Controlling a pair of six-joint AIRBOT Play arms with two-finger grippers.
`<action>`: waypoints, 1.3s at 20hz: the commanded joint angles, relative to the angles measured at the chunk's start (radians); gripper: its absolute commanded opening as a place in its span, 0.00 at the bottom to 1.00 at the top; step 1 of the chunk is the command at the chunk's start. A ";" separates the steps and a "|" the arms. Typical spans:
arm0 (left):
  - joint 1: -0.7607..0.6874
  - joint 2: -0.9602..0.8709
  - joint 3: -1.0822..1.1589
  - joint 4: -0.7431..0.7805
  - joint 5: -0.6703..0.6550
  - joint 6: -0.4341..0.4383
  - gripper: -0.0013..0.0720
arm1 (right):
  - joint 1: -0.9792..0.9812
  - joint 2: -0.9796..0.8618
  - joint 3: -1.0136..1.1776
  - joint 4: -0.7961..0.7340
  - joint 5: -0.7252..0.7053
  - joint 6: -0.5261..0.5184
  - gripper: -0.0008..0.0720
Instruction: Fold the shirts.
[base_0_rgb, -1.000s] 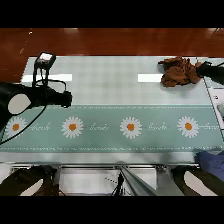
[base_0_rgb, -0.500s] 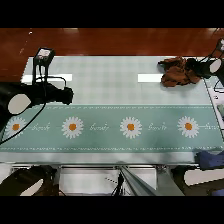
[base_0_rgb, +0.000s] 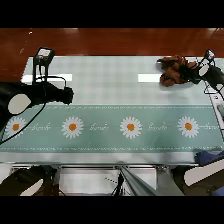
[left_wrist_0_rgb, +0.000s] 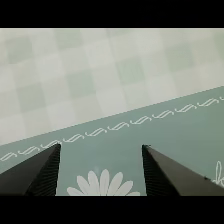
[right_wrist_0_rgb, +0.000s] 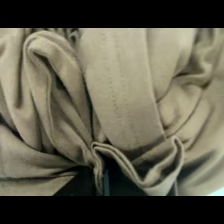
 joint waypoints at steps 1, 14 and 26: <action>0.000 0.000 0.002 0.000 0.000 0.001 0.84 | 0.013 0.021 0.001 0.048 0.019 -0.058 0.05; 0.000 0.029 0.488 0.000 -0.001 0.057 0.84 | 0.016 0.784 0.001 0.449 0.024 -0.446 0.04; 0.000 0.147 0.747 -0.001 -0.290 0.083 0.84 | 0.111 1.026 0.000 0.704 0.484 -0.554 0.04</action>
